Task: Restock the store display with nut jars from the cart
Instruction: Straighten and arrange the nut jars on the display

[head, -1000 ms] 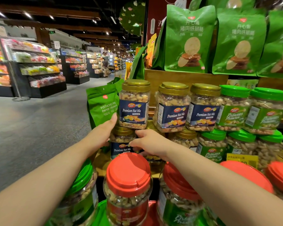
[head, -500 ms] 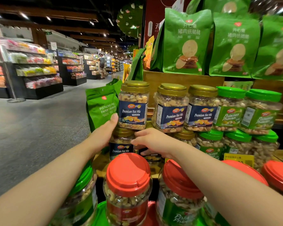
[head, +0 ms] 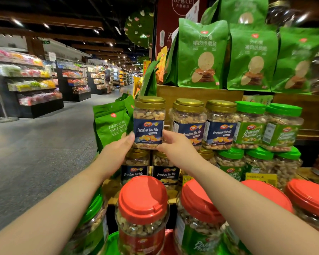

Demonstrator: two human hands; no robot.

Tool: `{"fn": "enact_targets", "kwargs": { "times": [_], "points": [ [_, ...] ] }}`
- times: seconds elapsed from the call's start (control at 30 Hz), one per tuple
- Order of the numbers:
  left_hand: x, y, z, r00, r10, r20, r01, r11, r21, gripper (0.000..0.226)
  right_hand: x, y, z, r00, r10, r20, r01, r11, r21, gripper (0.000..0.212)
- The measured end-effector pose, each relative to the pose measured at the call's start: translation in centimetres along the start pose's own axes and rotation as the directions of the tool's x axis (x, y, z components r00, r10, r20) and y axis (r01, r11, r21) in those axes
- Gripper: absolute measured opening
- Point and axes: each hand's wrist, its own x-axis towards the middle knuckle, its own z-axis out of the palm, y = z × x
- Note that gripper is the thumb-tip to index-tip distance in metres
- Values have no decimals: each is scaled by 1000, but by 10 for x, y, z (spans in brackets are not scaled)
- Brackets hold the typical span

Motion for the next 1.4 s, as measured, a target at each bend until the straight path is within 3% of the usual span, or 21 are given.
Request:
{"fn": "enact_targets", "kwargs": {
  "times": [0.1,0.2,0.3,0.37,0.43,0.5,0.6,0.7,0.77,0.83,0.93,1.03,1.13,1.23,1.33,1.4],
  "points": [
    [2,1,-1,1000,10,14,-10,999,42,110,-3,-3,-4,1000,7,11,-7,1000,28,40],
    [2,2,-1,997,66,28,-69,988,137,84,-6,0,-11,1000,8,-3,-7,997,78,31],
    [1,6,0,993,95,-69,-84,986,146,67,-13,3,-28,996,38,-85,-26,990,140,28],
    [0,16,-3,984,54,-168,-27,987,159,56,-21,6,-47,990,67,-120,-41,977,209,14],
    [-2,30,-9,966,82,-246,-22,972,236,57,-26,11,-69,981,106,-161,-63,966,252,18],
    [-6,48,-13,923,217,-318,-98,931,351,65,-29,17,-87,965,113,-238,-59,973,222,17],
    [-22,81,-7,837,322,-442,-182,926,329,72,-32,27,-101,932,117,-342,-85,991,108,18],
    [-41,114,25,857,400,-326,-312,905,290,66,-36,32,-101,935,102,-340,-101,995,20,24],
    [-45,127,54,919,330,-218,-277,931,239,53,-36,37,-101,949,104,-297,-113,994,-12,36],
    [-45,135,79,981,157,-115,-140,979,147,51,-32,43,-101,963,122,-240,-133,991,-30,46],
    [-43,140,107,1000,19,4,-19,998,53,53,-22,52,-95,974,150,-171,-148,989,26,65],
    [-33,134,117,998,-57,14,51,960,275,54,-12,66,-90,986,133,-106,-118,984,133,86],
    [-25,128,120,988,-133,-79,148,962,228,58,-19,61,-90,992,107,-71,-93,980,173,78],
    [-20,127,120,993,-114,-31,118,966,232,55,-20,65,-85,997,70,-38,-63,986,155,83],
    [-10,125,117,993,-111,-47,119,962,246,104,-18,73,-82,998,70,11,-71,986,150,98],
    [-7,123,115,987,-144,-65,154,966,205,111,-26,64,-87,998,63,14,-64,989,133,93]
  ]
}}
